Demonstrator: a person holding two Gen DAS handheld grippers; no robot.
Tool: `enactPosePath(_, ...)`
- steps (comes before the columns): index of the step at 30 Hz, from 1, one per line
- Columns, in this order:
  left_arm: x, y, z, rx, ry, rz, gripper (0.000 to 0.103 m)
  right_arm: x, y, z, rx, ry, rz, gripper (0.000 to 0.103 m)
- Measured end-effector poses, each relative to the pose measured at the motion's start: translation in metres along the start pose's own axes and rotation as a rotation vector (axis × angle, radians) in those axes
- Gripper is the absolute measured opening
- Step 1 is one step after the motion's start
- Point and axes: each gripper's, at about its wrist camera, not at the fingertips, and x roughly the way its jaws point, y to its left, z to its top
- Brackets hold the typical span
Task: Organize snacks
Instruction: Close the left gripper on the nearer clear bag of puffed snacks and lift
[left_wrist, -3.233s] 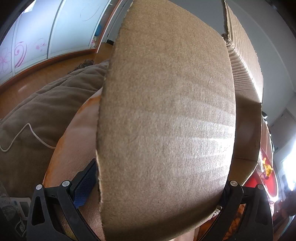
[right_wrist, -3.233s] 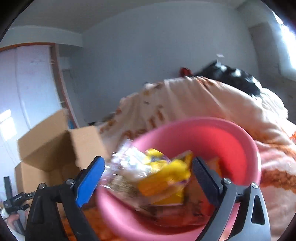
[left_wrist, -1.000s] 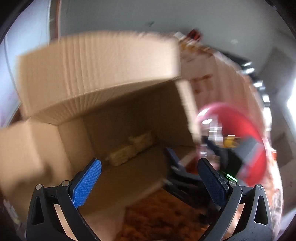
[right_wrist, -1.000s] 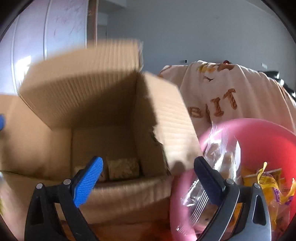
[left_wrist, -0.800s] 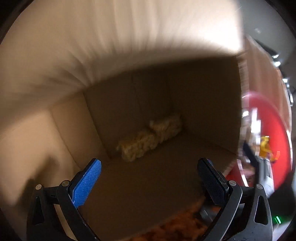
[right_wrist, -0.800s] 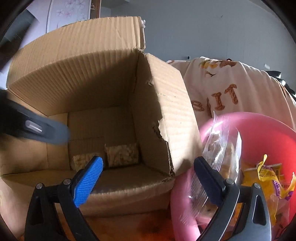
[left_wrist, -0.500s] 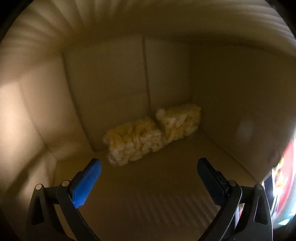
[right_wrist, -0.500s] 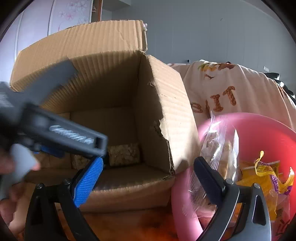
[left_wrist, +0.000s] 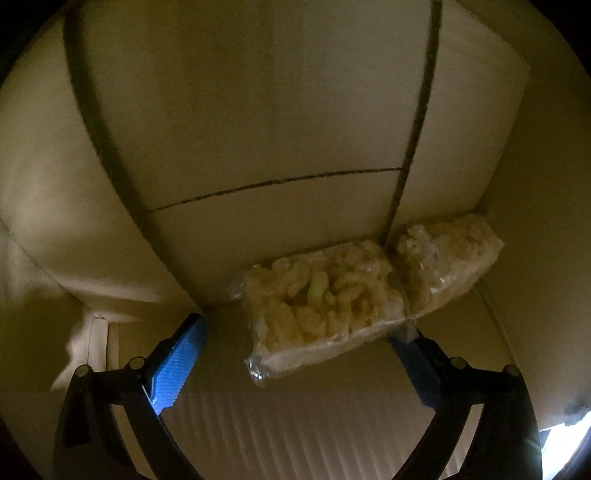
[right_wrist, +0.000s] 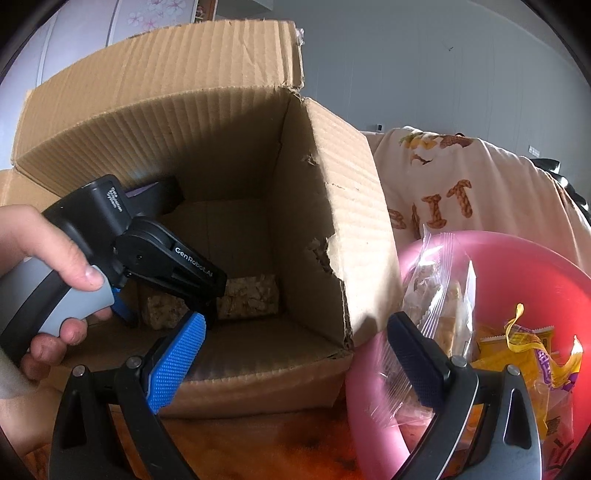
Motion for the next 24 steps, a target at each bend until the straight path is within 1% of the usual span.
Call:
enactPosePath(2, 0.002, 0.000, 0.004, -0.004, 0.010, 0.003, 0.098, 0.001, -0.001, 0.000, -0.001, -0.003, 0.003, 0.098)
enactPosePath(3, 0.002, -0.003, 0.013, -0.003, 0.015, 0.001, 0.098, 0.000, 0.000, 0.000, -0.001, -0.005, 0.005, 0.098)
enactPosePath(4, 0.004, -0.004, 0.014, 0.000, 0.019, 0.000, 0.097, -0.001, 0.000, 0.000, -0.001, -0.008, 0.006, 0.098)
enactPosePath(5, 0.004, -0.004, 0.016, 0.002, 0.016, -0.009, 0.091, -0.001, 0.000, 0.000, 0.000, -0.009, 0.008, 0.098)
enactPosePath(6, 0.003, -0.006, 0.019, 0.007, 0.014, -0.014, 0.089, -0.001, 0.000, 0.000, 0.000, -0.009, 0.009, 0.098)
enactPosePath(8, 0.001, -0.008, 0.019, 0.011, 0.010, -0.010, 0.081, -0.001, 0.000, 0.000, 0.001, -0.009, 0.012, 0.098)
enactPosePath(11, -0.001, -0.012, 0.017, 0.017, -0.004, -0.017, 0.075, -0.002, -0.001, 0.000, 0.005, -0.011, 0.017, 0.098)
enactPosePath(16, 0.000, -0.006, 0.004, 0.032, -0.037, -0.031, 0.071, -0.003, -0.002, 0.000, 0.005, -0.021, 0.024, 0.098)
enactPosePath(17, -0.003, -0.007, 0.001, 0.041, -0.045, -0.037, 0.067, -0.004, -0.002, -0.001, 0.005, -0.022, 0.025, 0.098)
enactPosePath(19, -0.002, -0.002, -0.008, 0.057, -0.067, -0.042, 0.067, -0.004, -0.001, -0.001, 0.005, -0.023, 0.024, 0.099)
enactPosePath(20, -0.001, -0.009, -0.024, 0.061, -0.079, -0.044, 0.066, -0.004, -0.001, -0.001, 0.003, -0.023, 0.023, 0.099)
enactPosePath(24, -0.011, -0.007, -0.039, 0.083, -0.155, -0.051, 0.066, -0.003, 0.000, -0.001, 0.002, -0.026, 0.024, 0.099)
